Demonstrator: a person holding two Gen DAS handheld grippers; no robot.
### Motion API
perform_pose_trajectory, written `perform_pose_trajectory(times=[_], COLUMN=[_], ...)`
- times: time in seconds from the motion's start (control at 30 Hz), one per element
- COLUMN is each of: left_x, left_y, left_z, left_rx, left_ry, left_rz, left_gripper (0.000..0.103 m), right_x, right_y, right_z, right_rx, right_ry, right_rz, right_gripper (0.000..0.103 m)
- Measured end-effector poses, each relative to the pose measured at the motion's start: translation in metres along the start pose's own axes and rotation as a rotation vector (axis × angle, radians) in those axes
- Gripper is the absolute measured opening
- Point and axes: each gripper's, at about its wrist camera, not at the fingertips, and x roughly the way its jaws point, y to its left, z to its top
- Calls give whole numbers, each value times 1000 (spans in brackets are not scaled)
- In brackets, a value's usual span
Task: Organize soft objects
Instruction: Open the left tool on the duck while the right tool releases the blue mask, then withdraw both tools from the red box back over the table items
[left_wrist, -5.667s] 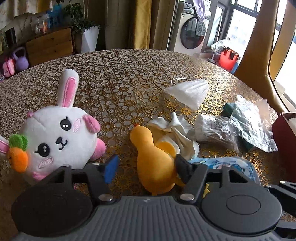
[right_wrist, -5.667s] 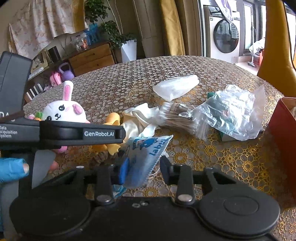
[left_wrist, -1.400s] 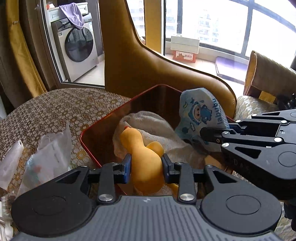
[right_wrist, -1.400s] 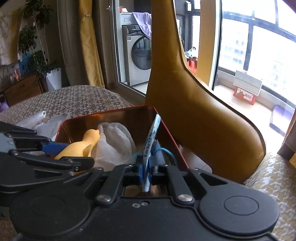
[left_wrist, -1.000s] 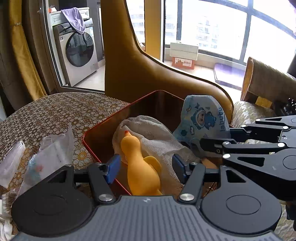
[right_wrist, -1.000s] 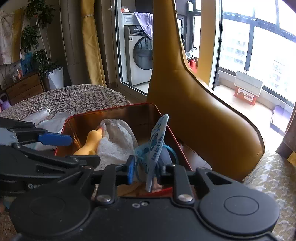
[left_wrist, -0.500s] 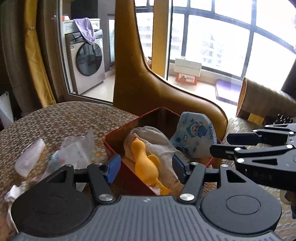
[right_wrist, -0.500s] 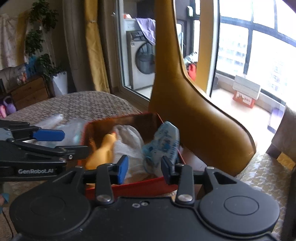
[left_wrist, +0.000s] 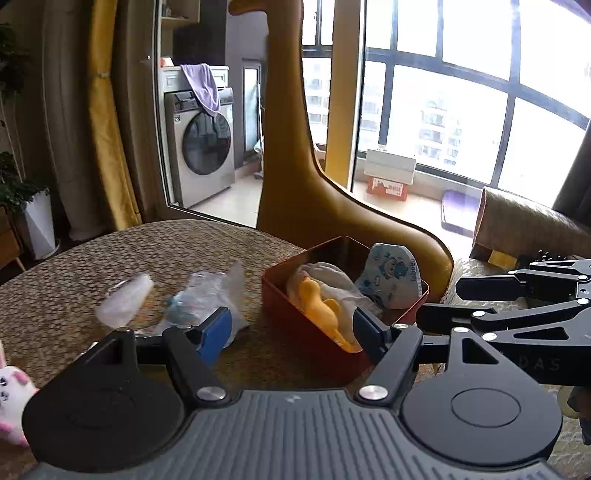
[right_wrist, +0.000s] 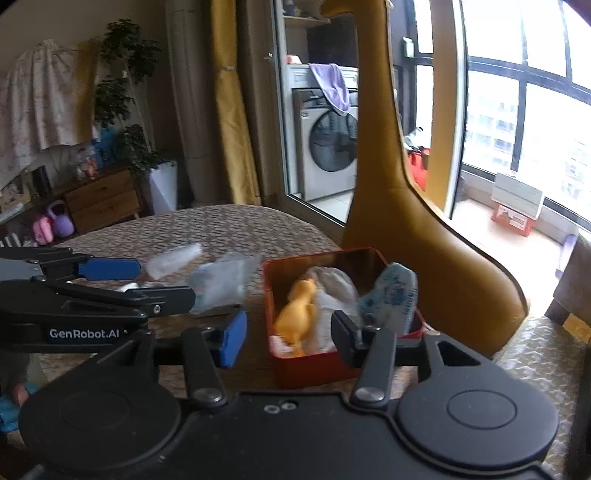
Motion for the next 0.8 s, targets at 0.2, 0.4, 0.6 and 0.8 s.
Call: perform_pose_trajectory(times=[0.2, 0.4, 0.6, 0.8], left_x=[-27, -48, -58, -61], left_y=[29, 65, 106, 146], left_z=[-10, -22, -36, -56], left_rx=[-34, -62, -113, -146], left_ry=[6, 1, 29, 62], left_rz=[23, 44, 66, 87], left_gripper=[72, 83, 84, 85], right_x=[-9, -4, 8, 28], right_y=[33, 65, 97, 121], right_z=[1, -1, -7, -10], right_rx=[-19, -25, -30, -22], right_ry=[-11, -15, -8, 28], right_rz=[52, 102, 161, 202], right_gripper=[64, 74, 85, 87])
